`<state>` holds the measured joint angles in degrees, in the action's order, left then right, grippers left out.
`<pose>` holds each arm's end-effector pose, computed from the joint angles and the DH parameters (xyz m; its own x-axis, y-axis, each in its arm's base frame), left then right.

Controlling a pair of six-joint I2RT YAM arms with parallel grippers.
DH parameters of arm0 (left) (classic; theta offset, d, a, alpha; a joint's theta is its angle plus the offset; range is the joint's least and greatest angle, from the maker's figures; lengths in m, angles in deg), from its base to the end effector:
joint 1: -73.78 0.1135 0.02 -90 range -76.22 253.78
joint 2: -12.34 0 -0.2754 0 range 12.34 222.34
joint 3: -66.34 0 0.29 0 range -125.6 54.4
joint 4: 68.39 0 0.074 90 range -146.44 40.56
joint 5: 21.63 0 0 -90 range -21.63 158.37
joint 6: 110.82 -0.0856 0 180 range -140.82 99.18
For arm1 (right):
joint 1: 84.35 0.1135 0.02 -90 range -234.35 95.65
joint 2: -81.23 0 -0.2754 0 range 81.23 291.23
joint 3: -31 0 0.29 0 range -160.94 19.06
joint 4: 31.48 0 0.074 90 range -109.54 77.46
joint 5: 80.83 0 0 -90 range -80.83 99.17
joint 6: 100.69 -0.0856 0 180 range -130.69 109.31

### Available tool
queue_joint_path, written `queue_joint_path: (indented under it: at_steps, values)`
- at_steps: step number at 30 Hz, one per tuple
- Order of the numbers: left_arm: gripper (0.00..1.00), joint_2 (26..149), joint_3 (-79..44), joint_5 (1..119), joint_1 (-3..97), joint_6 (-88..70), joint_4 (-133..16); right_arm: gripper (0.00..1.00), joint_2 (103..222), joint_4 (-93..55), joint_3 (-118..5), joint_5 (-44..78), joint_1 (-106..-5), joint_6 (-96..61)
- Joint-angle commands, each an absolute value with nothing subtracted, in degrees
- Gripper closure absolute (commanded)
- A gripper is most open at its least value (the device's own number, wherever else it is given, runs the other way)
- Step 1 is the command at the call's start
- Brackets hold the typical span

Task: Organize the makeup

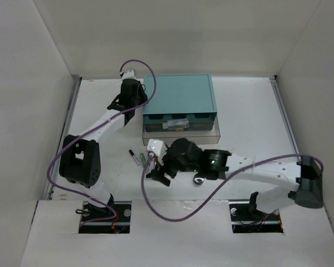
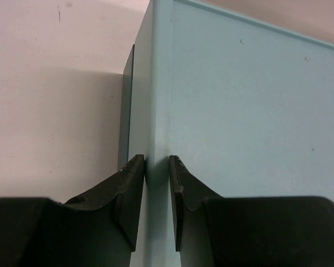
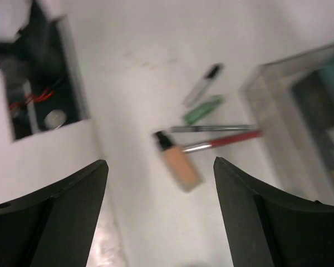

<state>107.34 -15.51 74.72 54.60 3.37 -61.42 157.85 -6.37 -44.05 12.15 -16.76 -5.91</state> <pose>0.4525 -0.1474 0.2672 -0.3900 -0.2955 -0.8721 0.0752 0.9337 -0.3501 0.1441 0.3610 0.3019 -0.0922 -0.4418 -0.8924 -0.9519 0.3020 -0.0512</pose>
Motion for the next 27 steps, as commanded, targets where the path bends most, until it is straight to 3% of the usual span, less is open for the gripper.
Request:
queue_joint_path:
  at_steps: [1, 6, 14, 24, 27]
  values:
    - [0.89, 108.8, -14.1, 73.5, 53.4, 1.7, -52.5, 0.19, 166.1, -0.2, -43.9, 10.9, -12.4, -5.0]
    - [0.89, 108.5, -13.3, 73.5, 53.3, 1.3, -52.4, 0.14, 176.1, -0.3, -48.8, 4.0, -12.0, -1.2]
    - [0.89, 107.6, -12.5, 73.5, 53.4, 0.9, -52.4, 0.04, 181.5, -5.0, -50.5, 3.4, -12.8, 3.3]
    - [0.89, 107.6, -12.2, 73.6, 53.7, 0.6, -52.4, 0.05, 189.6, -6.3, -51.9, 4.2, -14.7, 5.0]
    - [0.89, 107.4, -12.2, 73.6, 53.7, 0.6, -52.3, 0.13, 189.2, -6.7, -50.5, 4.9, -15.0, 4.4]
